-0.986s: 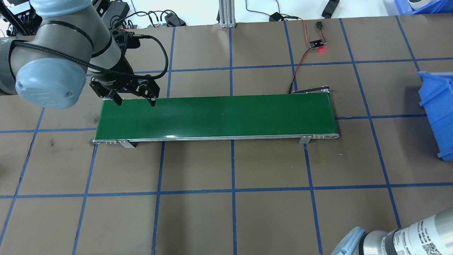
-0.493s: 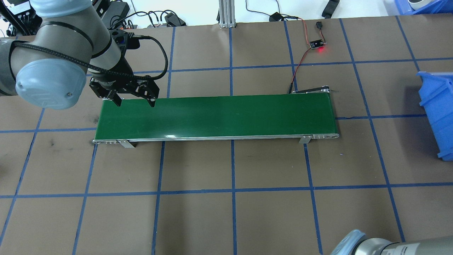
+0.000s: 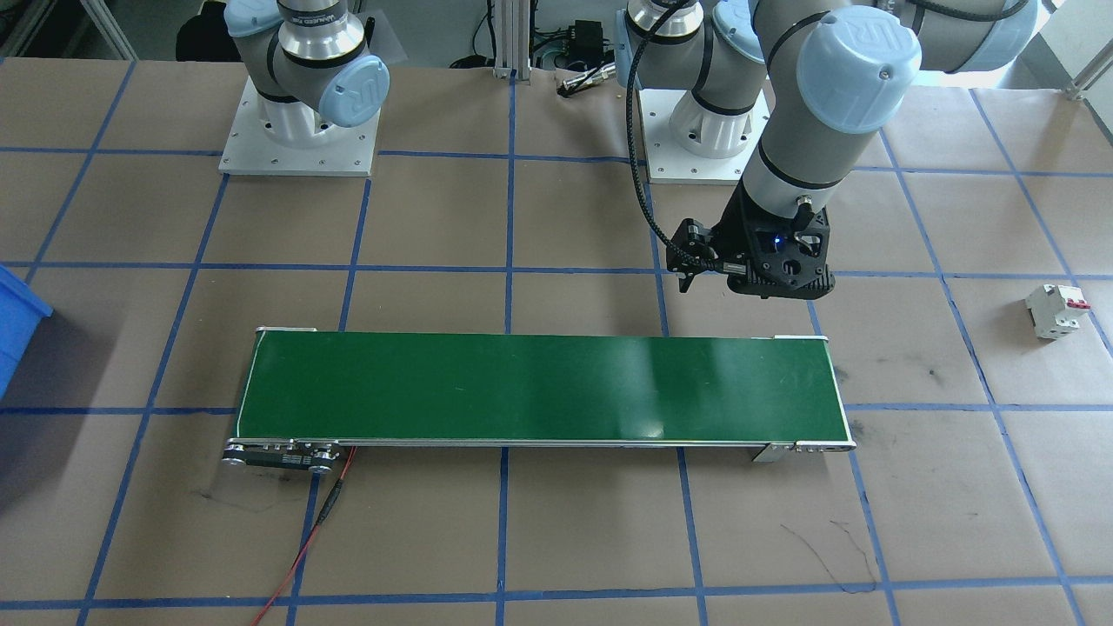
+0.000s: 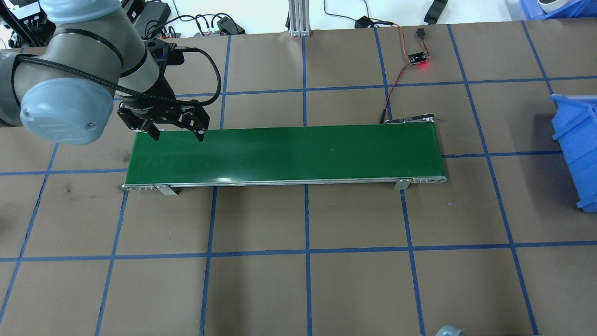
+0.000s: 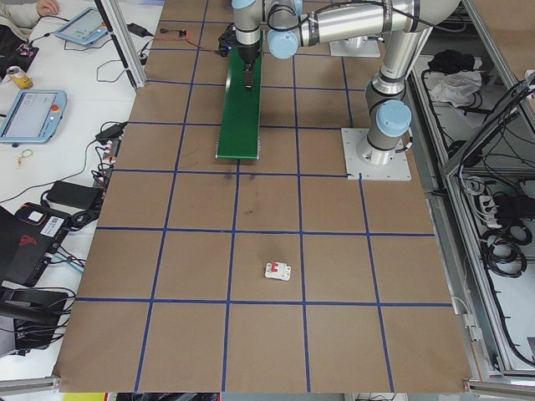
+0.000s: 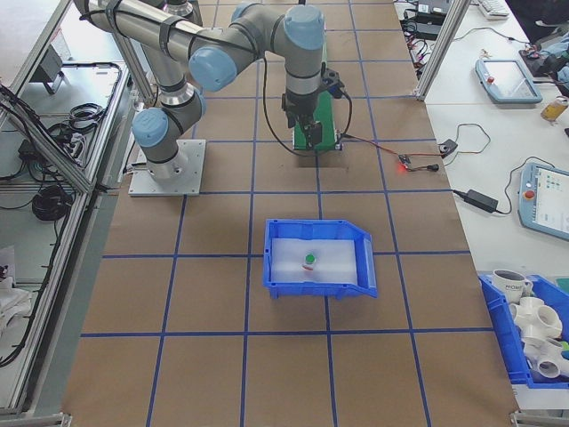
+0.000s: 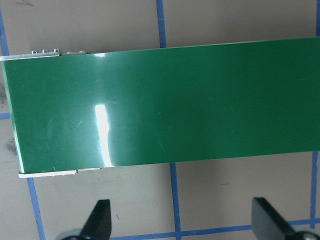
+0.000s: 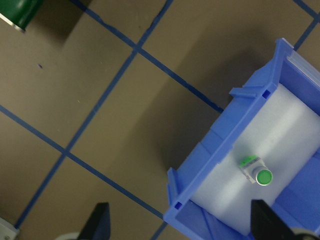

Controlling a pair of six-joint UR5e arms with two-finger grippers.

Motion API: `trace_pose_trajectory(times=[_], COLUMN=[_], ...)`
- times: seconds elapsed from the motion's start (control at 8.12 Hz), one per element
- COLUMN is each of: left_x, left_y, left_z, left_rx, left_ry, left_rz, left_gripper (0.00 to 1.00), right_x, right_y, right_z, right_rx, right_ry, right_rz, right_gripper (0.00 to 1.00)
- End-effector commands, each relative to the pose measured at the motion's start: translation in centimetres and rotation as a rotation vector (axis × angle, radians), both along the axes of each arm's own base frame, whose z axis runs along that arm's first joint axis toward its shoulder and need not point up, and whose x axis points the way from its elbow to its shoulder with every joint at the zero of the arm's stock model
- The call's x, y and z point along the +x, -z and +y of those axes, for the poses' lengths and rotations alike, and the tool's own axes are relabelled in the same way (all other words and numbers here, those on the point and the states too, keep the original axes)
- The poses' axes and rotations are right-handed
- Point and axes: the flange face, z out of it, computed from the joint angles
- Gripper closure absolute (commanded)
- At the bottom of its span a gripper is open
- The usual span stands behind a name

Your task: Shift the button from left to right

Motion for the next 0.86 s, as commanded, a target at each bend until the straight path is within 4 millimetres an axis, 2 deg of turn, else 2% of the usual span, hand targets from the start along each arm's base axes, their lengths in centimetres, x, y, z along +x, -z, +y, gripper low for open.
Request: trace_pose_trajectory(times=[0.0,0.12,0.25,0.37,0.49,0.74], left_x=[0.0,0.0,0.0,0.0,0.0,0.1], left_y=[-0.1,-0.1,-0.1,-0.2,-0.2,-0.1], left_z=[-0.1,-0.1,-0.1,-0.1,-0.1,-0.2], left_rx=[-0.002,-0.002,-0.004,-0.004,-0.004,-0.002], left_ry=[0.0,0.0,0.001,0.001,0.001,0.0], left_rz=[0.001,-0.001,0.001,0.001,-0.001,0.001], left_gripper=[0.0,0.0,0.0,0.0,0.0,0.0], right_x=[18.0,24.3,29.6,33.6,35.0,35.1], right_y=[-0.5,0.2,0.5,0.9,1.9,1.9], right_z=[-2.0,-1.7,-0.7,0.4,0.2,0.1], right_rx=[0.009,0.025,0.033,0.039,0.059,0.056], right_ry=[0.229,0.301,0.352,0.361,0.35,0.345], right_rz=[-0.023,-0.042,-0.043,-0.042,-0.035,-0.036], right_gripper=[0.0,0.0,0.0,0.0,0.0,0.0])
